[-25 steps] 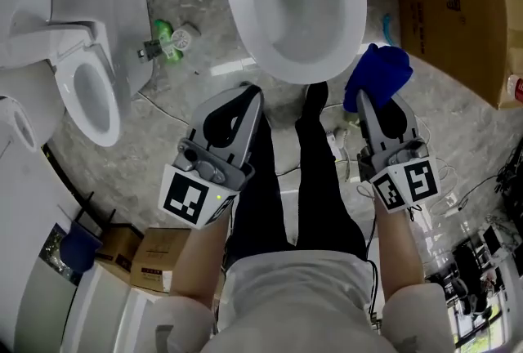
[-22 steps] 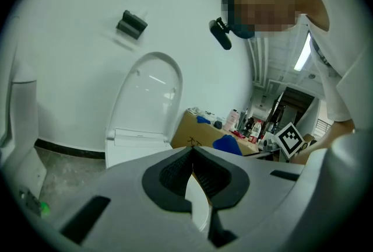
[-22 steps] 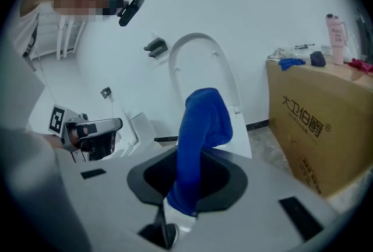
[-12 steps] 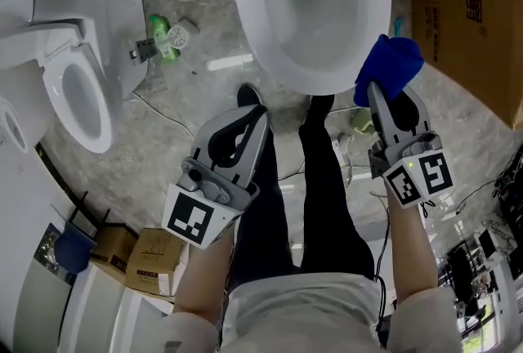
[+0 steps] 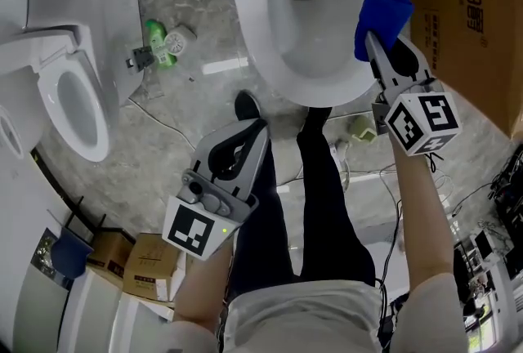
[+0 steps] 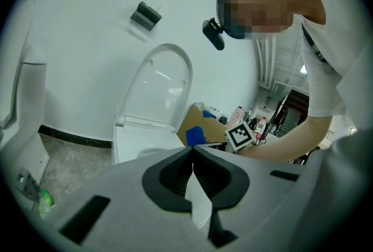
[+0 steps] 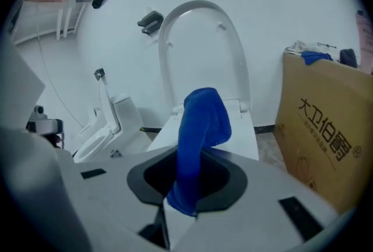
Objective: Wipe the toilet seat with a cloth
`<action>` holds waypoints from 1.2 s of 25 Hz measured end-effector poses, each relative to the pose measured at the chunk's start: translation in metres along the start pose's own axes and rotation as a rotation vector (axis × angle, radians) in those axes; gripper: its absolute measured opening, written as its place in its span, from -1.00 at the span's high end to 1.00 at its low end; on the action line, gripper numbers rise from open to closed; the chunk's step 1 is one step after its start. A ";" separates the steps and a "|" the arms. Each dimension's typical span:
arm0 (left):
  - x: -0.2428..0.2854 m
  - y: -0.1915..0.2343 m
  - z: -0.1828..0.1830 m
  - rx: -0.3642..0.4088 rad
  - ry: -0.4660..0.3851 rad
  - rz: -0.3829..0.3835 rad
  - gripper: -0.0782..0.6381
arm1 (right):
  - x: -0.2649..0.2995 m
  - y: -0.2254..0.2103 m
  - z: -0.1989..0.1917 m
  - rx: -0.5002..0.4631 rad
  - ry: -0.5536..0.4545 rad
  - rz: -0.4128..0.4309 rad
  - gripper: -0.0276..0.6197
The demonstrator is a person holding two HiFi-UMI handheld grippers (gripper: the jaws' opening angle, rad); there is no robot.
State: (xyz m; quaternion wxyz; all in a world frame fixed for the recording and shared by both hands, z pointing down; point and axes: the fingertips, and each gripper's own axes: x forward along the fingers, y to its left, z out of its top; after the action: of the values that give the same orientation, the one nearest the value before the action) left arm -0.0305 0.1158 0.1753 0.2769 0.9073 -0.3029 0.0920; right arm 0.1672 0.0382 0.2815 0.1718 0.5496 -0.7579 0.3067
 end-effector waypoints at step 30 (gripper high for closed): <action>0.000 0.046 -0.013 -0.072 -0.007 0.039 0.76 | 0.180 -0.080 0.021 -0.034 0.230 -0.149 0.68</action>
State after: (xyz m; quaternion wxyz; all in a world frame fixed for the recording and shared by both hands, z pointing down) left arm -0.0581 0.0929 0.2063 0.3065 0.8909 -0.3246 0.0834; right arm 0.1830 -0.1231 0.3956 0.2890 0.5626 -0.6953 0.3413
